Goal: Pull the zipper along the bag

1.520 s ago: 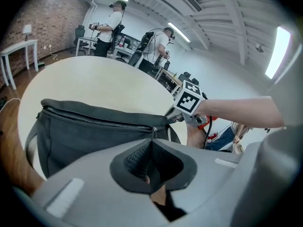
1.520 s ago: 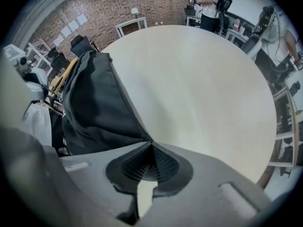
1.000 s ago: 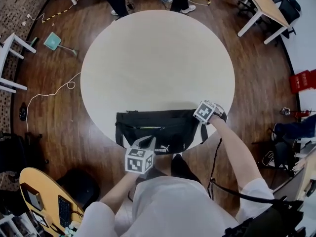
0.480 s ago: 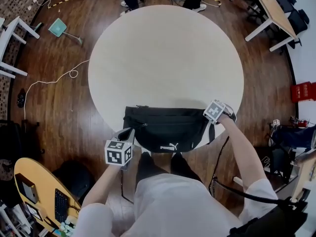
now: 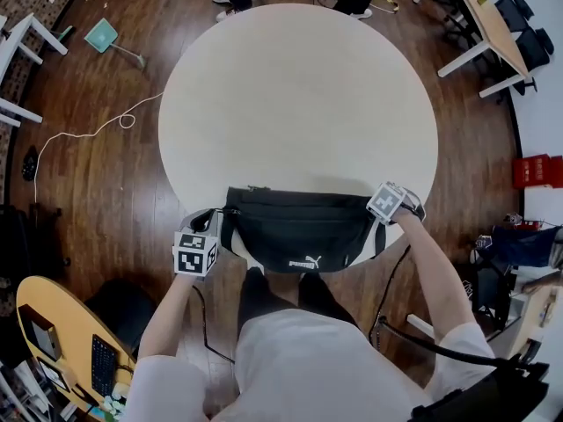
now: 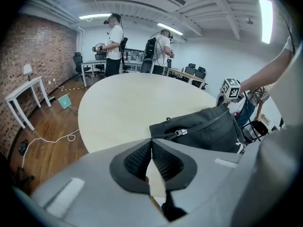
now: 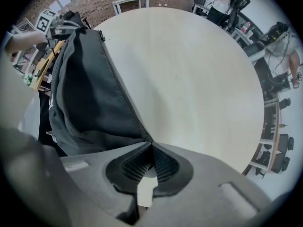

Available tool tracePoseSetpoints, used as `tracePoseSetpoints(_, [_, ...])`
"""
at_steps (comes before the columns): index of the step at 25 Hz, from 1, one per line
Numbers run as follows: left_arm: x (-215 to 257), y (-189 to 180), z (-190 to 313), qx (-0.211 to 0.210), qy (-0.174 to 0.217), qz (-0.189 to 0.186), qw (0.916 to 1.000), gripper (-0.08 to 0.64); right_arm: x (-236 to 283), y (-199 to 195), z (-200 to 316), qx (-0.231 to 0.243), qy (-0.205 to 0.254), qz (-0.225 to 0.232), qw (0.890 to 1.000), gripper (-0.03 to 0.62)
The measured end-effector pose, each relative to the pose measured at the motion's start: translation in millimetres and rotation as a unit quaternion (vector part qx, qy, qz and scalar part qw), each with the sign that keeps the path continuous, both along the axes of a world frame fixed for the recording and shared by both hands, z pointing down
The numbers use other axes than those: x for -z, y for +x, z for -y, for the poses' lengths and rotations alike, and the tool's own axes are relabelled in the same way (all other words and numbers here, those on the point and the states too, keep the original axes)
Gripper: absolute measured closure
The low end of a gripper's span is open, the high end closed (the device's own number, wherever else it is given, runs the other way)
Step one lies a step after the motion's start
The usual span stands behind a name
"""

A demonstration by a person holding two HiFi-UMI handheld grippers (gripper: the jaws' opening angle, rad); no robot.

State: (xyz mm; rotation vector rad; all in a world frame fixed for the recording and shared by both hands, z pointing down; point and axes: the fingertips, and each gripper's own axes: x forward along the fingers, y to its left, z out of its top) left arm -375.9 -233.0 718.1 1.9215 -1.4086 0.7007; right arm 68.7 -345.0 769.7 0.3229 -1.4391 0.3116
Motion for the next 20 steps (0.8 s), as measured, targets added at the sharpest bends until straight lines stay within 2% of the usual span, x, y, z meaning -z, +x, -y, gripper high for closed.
tracePoseSetpoints(3, [-6, -9, 20, -0.033, 0.013, 0.023, 0.9991, 0.537, -4, -9, 2, 0.004, 0.002, 0.022, 1.0, 0.601])
tracePoseSetpoints(5, [-12, -11, 33, -0.063, 0.021, 0.046, 0.9968, 0.537, -3, -9, 3, 0.005, 0.006, 0.022, 1.0, 0.601])
tracePoseSetpoints(7, [-23, -16, 44, -0.072, 0.019, 0.065, 0.9951, 0.534, -3, -9, 4, 0.008, 0.011, 0.017, 1.0, 0.601])
tracePoseSetpoints(8, [-31, -27, 47, -0.056, 0.01, 0.081, 0.9951, 0.532, -3, -9, 4, 0.01, 0.013, 0.015, 1.0, 0.601])
tracePoseSetpoints(10, [-49, -78, 48, 0.027, -0.021, 0.112, 0.9931, 0.546, -4, -9, 4, 0.012, 0.019, 0.012, 1.0, 0.601])
tracePoseSetpoints(12, [-46, -136, 42, 0.117, -0.03, 0.089, 0.9887, 0.546, -6, -8, 4, 0.011, 0.03, 0.013, 0.999, 0.601])
tracePoseSetpoints(14, [-18, -167, 35, 0.153, -0.003, 0.061, 0.9864, 0.546, -7, -7, 4, 0.003, 0.041, 0.017, 0.999, 0.601])
tracePoseSetpoints(16, [8, -167, 31, 0.143, 0.026, 0.05, 0.9881, 0.546, -6, -5, 7, -0.016, 0.051, 0.027, 0.998, 0.601])
tracePoseSetpoints(20, [42, -111, 25, 0.09, 0.066, 0.018, 0.9936, 0.546, 0, -1, 9, -0.079, 0.091, 0.053, 0.991, 0.601])
